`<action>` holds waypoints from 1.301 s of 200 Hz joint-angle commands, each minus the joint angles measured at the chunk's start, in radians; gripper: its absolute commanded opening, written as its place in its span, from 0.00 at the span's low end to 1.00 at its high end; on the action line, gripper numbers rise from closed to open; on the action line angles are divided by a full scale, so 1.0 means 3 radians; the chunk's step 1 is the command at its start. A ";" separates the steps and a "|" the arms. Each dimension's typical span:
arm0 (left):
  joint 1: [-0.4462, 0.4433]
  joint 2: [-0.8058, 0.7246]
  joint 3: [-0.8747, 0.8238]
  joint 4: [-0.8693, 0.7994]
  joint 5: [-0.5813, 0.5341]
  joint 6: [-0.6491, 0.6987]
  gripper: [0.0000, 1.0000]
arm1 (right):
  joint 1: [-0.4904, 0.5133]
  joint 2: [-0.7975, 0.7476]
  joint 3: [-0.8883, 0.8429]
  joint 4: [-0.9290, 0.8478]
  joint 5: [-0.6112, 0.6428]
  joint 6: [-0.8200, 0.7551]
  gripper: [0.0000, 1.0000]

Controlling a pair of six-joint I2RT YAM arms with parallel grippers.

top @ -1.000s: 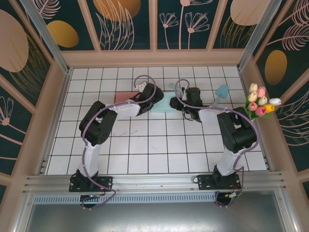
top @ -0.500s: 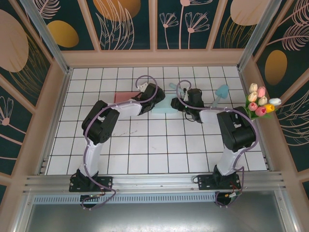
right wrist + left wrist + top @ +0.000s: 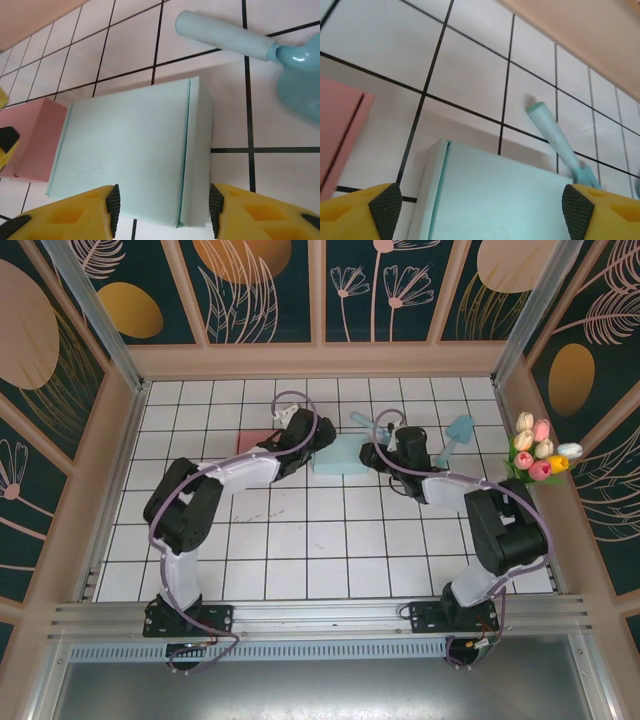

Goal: Fold the paper box

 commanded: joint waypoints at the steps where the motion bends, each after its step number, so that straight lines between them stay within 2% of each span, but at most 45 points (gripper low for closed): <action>1: 0.0019 -0.0368 -0.0325 0.0275 0.0059 0.0418 0.85 | 0.0108 -0.0305 -0.0140 -0.0055 0.0217 -0.0092 0.57; 5: 0.0018 -0.0445 -0.0411 0.0331 0.0071 0.0465 0.86 | 0.0135 -0.0353 -0.0160 -0.0070 0.0261 -0.0105 0.57; 13: 0.0020 -0.0584 -0.0612 0.0493 0.0149 0.0596 0.98 | 0.0190 -0.0455 -0.0209 -0.0095 0.0355 -0.0130 0.57; 34: 0.0018 -0.1137 -0.1220 0.0958 0.0363 0.0926 0.98 | 0.0388 -0.0715 -0.0326 -0.0194 0.0680 -0.0208 0.67; 35: 0.0018 -0.1158 -0.1245 0.0974 0.0365 0.0937 0.98 | 0.0402 -0.0726 -0.0335 -0.0197 0.0701 -0.0212 0.70; 36: 0.0017 -0.1178 -0.1265 0.0988 0.0366 0.0947 0.98 | 0.0422 -0.0755 -0.0348 -0.0202 0.0730 -0.0221 0.86; 37: 0.0015 -0.1198 -0.1295 0.0997 0.0369 0.0960 0.98 | 0.0422 -0.0755 -0.0348 -0.0202 0.0730 -0.0221 0.86; 39: 0.0014 -0.1251 -0.1344 0.1025 0.0378 0.0980 0.98 | 0.0447 -0.0780 -0.0359 -0.0211 0.0767 -0.0231 0.96; 43: 0.0013 -0.1347 -0.1440 0.1073 0.0387 0.1022 0.99 | 0.0494 -0.0824 -0.0385 -0.0221 0.0829 -0.0244 0.99; 69: 0.0017 -0.1996 -0.2055 0.1259 0.0306 0.1195 0.99 | 0.0807 -0.1057 -0.0481 -0.0296 0.1201 -0.0292 0.99; 93: 0.0013 -0.2666 -0.2550 0.1286 0.0077 0.1290 0.99 | 0.0943 -0.1165 -0.0522 -0.0302 0.1229 -0.0315 0.99; 137: 0.0017 -0.4044 -0.3192 0.0786 -0.0560 0.1489 0.99 | 0.0994 -0.1358 -0.0580 -0.0344 0.1286 -0.0313 0.99; 163: 0.0017 -0.5007 -0.3682 0.0570 -0.1089 0.1463 0.99 | 0.0989 -0.1621 -0.0656 -0.0318 0.1533 -0.0312 0.99; 196: 0.0015 -0.6278 -0.4224 0.0315 -0.1487 0.1380 0.99 | 0.0974 -0.1785 -0.0477 -0.0516 0.1943 -0.0447 0.99; 215: 0.0022 -0.6099 -0.4225 0.0236 -0.1729 0.1258 0.99 | 0.0922 -0.1811 -0.0329 -0.0611 0.2231 -0.0513 0.99; 224: 0.0021 -0.6003 -0.4193 0.0251 -0.1718 0.1243 0.99 | 0.0874 -0.1843 -0.0296 -0.0586 0.2280 -0.0565 0.99; 250: 0.0019 -0.5830 -0.4157 0.0260 -0.1787 0.1224 0.99 | 0.0624 -0.1985 -0.0312 -0.0394 0.2098 -0.0748 0.99; 260: 0.0020 -0.5832 -0.4143 0.0218 -0.1837 0.1196 0.98 | 0.0396 -0.2014 -0.0316 -0.0369 0.2013 -0.0781 0.99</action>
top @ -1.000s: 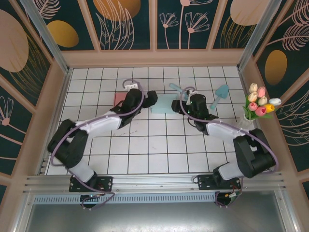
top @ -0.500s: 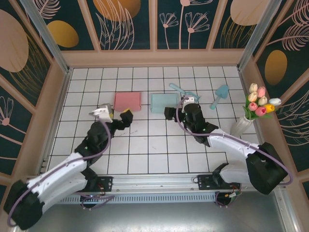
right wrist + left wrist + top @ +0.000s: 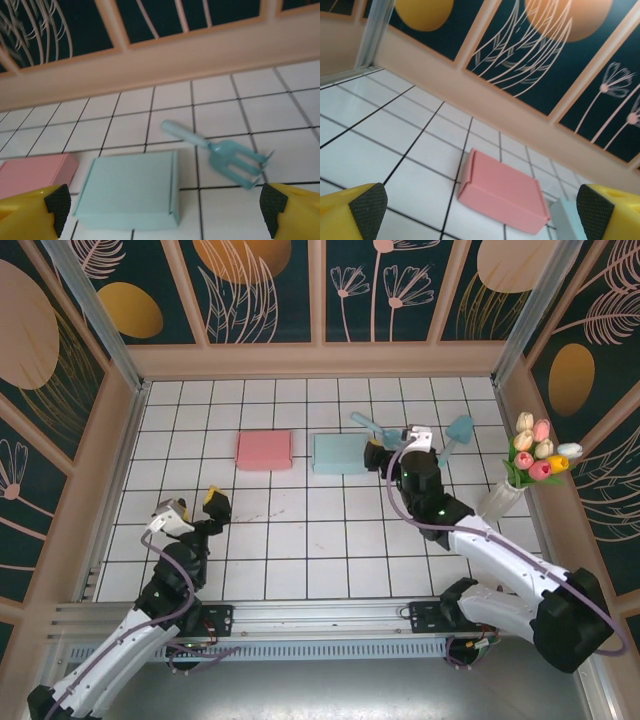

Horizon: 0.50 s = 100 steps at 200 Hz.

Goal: Fold the paper box

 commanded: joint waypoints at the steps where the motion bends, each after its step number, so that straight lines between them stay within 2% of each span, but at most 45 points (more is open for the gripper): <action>1: 0.0021 0.0025 0.0011 -0.0096 -0.0235 -0.0094 0.99 | -0.0315 -0.0134 0.0085 0.0132 -0.0006 -0.0192 0.99; 14: 0.0022 -0.0020 -0.0001 -0.0130 -0.0288 -0.0120 0.99 | -0.0539 -0.0117 0.0038 0.0210 -0.0223 -0.0507 0.99; 26: 0.0022 -0.0089 -0.0007 -0.0167 -0.0289 -0.0133 0.99 | -0.0676 -0.0064 -0.0074 0.0331 -0.0203 -0.0723 0.99; 57: 0.0018 -0.0276 -0.0043 -0.0250 -0.0310 -0.0160 0.99 | -0.1139 0.0051 -0.0618 0.1054 -0.0339 -0.0875 0.99; 74: 0.0020 -0.0334 -0.0046 -0.0292 -0.0323 -0.0180 0.99 | -0.1485 0.0172 -0.0979 0.1561 -0.0534 -0.0777 0.99; 100: 0.0022 -0.0325 -0.0047 -0.0295 -0.0325 -0.0196 0.99 | -0.1920 0.0486 -0.1173 0.1912 -0.1065 -0.0294 0.99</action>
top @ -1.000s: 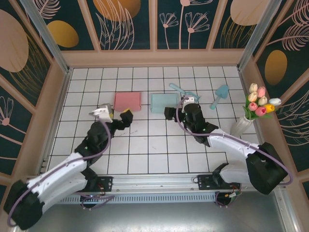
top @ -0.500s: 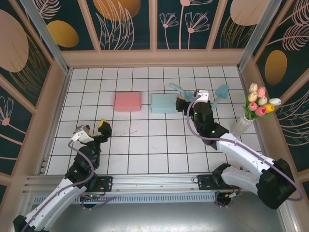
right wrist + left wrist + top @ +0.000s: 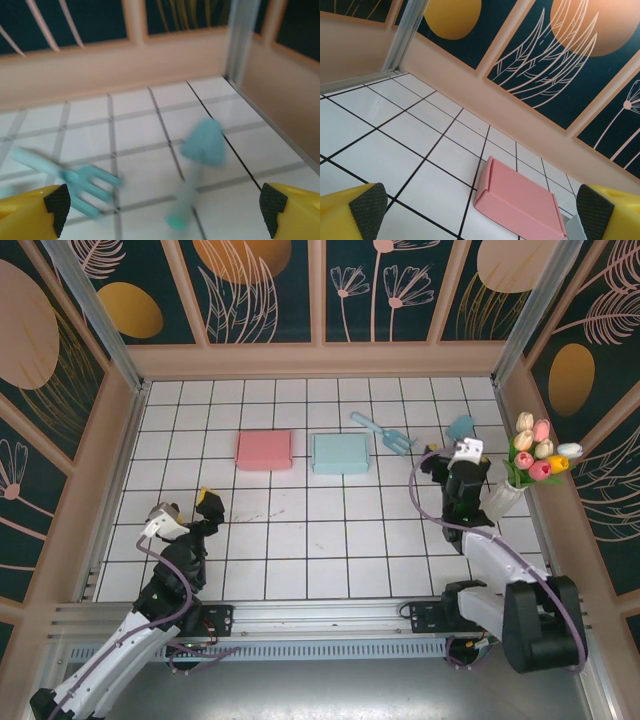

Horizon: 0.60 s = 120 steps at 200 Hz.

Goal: Fold the paper box

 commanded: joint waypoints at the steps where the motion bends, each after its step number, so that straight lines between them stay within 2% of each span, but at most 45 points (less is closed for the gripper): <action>1: 0.0019 -0.0034 -0.0046 -0.0074 -0.0074 -0.0045 0.99 | -0.0270 0.0209 -0.0131 0.0741 -0.0560 0.0330 0.99; 36: 0.0019 -0.0034 -0.0045 -0.0091 -0.0075 -0.0070 0.99 | -0.0295 0.0728 -0.0172 0.1156 -0.0490 0.0359 0.99; 48: 0.0022 -0.0031 -0.0045 -0.0088 -0.0074 -0.0073 0.99 | -0.0301 0.0827 -0.0029 0.0970 -0.0494 0.0345 0.99; 95: 0.0023 -0.0033 -0.0050 -0.0098 -0.0067 -0.0094 0.99 | -0.0311 0.0965 0.0011 0.1162 -0.0516 0.0078 0.99; 120: 0.0018 -0.0026 -0.0051 -0.0099 -0.0067 -0.0101 0.99 | -0.0310 0.0972 -0.0087 0.1448 -0.0623 -0.0053 0.99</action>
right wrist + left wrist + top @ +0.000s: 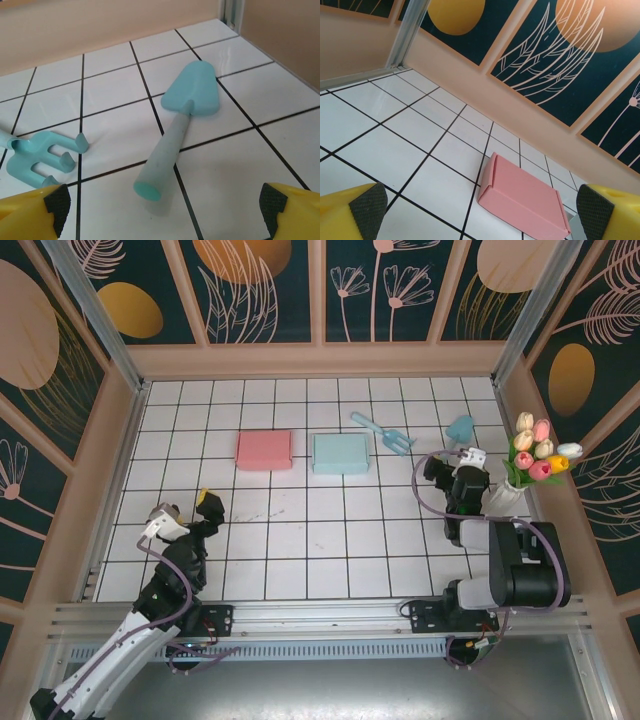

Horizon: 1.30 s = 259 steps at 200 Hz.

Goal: Fold the paper box

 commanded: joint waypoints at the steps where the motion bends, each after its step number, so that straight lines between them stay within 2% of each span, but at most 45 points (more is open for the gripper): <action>1: 0.0020 -0.0028 -0.0051 -0.0012 -0.0055 -0.0039 0.99 | -0.0029 0.0026 -0.0025 0.0476 -0.0143 -0.0179 0.99; 37: 0.0021 -0.0029 -0.0057 -0.0013 -0.0055 -0.0049 0.99 | -0.0147 0.0498 -0.0382 0.1634 -0.0494 -0.0170 0.99; 50: 0.0020 -0.0028 -0.0053 -0.0018 -0.0051 -0.0055 0.99 | -0.0174 0.0403 -0.0380 0.1500 -0.0571 -0.0165 0.99; 70: 0.0020 -0.0022 -0.0055 -0.0012 -0.0060 -0.0055 0.99 | -0.0174 0.0440 -0.0450 0.1674 -0.0672 -0.0202 0.99; 94: 0.0021 -0.0016 -0.0061 0.0000 -0.0064 -0.0060 0.99 | -0.0172 0.0465 -0.0313 0.1411 -0.0786 -0.0248 0.99; 105: 0.0021 -0.0012 -0.0061 0.0004 -0.0065 -0.0069 0.98 | -0.0146 0.0483 -0.0190 0.1217 -0.0768 -0.0276 0.99; 165: 0.0022 0.0181 -0.0086 0.0139 -0.0198 -0.0117 0.98 | -0.0137 0.0489 -0.0187 0.1230 -0.0701 -0.0262 0.99; 213: 0.0019 0.0583 -0.0259 0.0901 -0.0367 0.0244 0.99 | -0.0133 0.0491 -0.0183 0.1223 -0.0692 -0.0262 0.99; 259: 0.0020 0.1151 -0.0212 0.2015 -0.0396 0.0997 0.99 | -0.0132 0.0492 -0.0183 0.1226 -0.0691 -0.0262 0.99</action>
